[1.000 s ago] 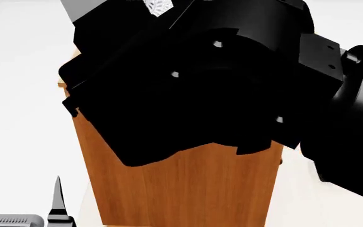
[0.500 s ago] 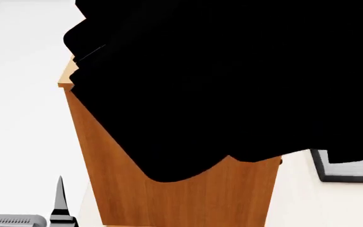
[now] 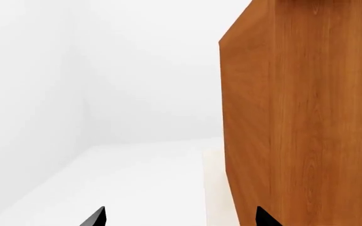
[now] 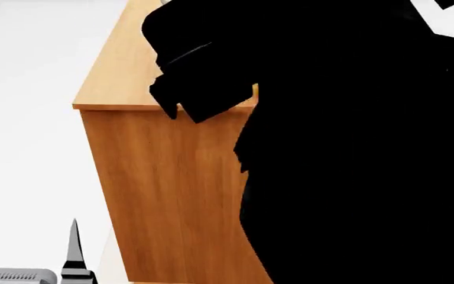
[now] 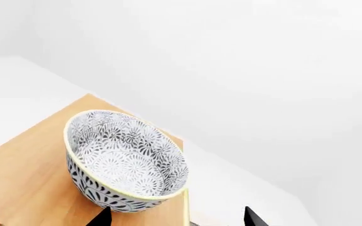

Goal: Put the bowl on the top of the cabinet.

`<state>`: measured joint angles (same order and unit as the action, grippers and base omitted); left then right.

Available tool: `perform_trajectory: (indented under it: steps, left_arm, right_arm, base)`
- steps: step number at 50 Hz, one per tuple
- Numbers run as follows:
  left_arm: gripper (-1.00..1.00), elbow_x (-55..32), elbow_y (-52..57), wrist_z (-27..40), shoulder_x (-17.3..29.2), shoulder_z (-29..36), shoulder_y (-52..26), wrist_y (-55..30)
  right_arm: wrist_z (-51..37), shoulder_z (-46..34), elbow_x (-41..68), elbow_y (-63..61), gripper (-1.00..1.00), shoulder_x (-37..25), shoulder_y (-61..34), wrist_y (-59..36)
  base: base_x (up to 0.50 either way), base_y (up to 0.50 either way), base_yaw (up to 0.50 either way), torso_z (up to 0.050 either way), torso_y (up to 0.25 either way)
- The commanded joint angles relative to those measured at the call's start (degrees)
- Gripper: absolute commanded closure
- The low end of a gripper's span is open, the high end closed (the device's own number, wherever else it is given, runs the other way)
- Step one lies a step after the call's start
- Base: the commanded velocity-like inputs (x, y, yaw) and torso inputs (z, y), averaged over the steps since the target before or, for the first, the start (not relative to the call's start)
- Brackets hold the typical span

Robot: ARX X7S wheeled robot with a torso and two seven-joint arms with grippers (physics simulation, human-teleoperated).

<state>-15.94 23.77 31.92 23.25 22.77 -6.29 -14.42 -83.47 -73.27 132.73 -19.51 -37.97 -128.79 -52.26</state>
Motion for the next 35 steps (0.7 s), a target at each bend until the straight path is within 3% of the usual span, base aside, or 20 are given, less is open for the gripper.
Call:
perform_trajectory:
  steps: [1,8,18,35]
  left_arm:
    - [-1.0,0.1,0.2,0.3,0.1,0.1,-0.1,-0.2]
    - [-1.0,0.1,0.7,0.5,0.2,0.2,-0.3,-0.9]
    - [-1.0,0.0,0.4,0.6,0.3,0.1,-0.3,-0.5]
    - [-1.0,0.1,0.4,0.8,0.3,0.3,-0.4,-0.6]
  right_arm:
    - [-1.6,2.5,-1.8,-12.3,-1.0,-11.5,4.5,3.6]
    - [2.6,4.5,-9.8,-22.9,-1.0,-22.0,14.2,9.3]
    - [9.9,1.6,-29.5,-28.7,-1.0,-30.9,31.9,18.3]
    - [19.7,-5.6,-49.4,-21.7,-1.0,-34.0,51.7,33.2]
  base:
    - [0.0,0.0,0.0,0.0,0.0]
    - [0.0,0.0,0.0,0.0,0.0]
    - [0.0,0.0,0.0,0.0,0.0]
    - [0.0,0.0,0.0,0.0,0.0]
